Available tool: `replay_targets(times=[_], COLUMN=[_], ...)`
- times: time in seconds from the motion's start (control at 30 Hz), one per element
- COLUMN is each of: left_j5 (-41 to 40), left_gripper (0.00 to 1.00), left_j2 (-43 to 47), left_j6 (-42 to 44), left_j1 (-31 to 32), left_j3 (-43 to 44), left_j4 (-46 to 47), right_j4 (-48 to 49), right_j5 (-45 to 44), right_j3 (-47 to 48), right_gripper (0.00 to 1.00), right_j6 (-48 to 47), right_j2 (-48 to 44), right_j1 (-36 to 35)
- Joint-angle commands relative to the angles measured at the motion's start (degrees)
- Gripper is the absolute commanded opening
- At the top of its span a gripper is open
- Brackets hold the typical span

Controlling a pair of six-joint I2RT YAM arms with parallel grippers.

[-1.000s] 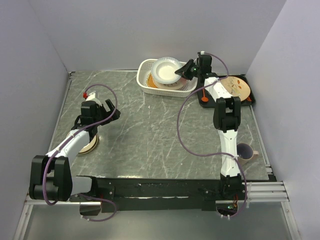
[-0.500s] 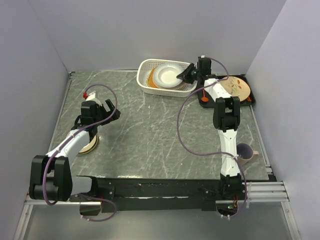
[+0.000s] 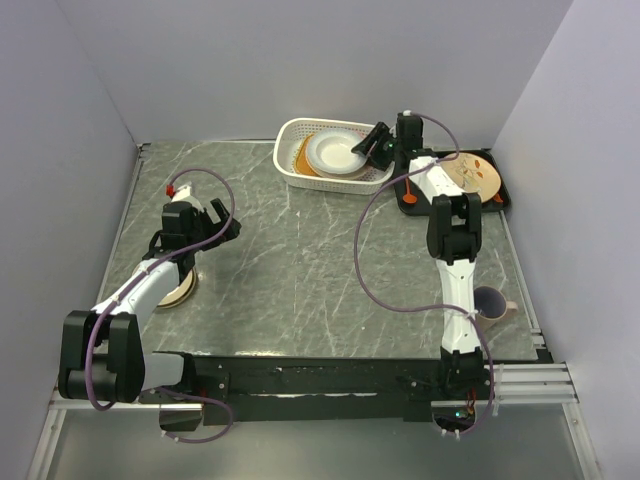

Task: Place the plates into the plastic bin on the countertop
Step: Place the plate in the plastic bin.

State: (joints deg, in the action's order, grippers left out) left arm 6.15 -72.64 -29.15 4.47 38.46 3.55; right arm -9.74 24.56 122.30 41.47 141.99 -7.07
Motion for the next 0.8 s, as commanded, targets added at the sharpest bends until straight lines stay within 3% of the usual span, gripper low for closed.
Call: replay_targets(times=[0.0, 0.23, 0.77], left_j5=[0.17, 0.00, 0.52], left_gripper=[0.99, 0.99, 0.99], left_j2=[1.98, 3.38, 4.18], left_j6=[1.11, 1.02, -1.09], left_j1=[-0.08, -0.08, -0.08], left_j3=[0.04, -0.58, 0.48], left_j4=[0.84, 1.11, 0.67], right_j4=[-2.23, 11.39, 18.17], right_j5=[-6.97, -9.79, -2.41], right_j3=[-4.25, -22.61, -32.47], right_gripper=[0.71, 0.75, 0.76], right_j6=[-3.50, -2.36, -1.04], right_j2=[-8.12, -21.65, -30.55], right_j1=[0.74, 0.66, -4.00])
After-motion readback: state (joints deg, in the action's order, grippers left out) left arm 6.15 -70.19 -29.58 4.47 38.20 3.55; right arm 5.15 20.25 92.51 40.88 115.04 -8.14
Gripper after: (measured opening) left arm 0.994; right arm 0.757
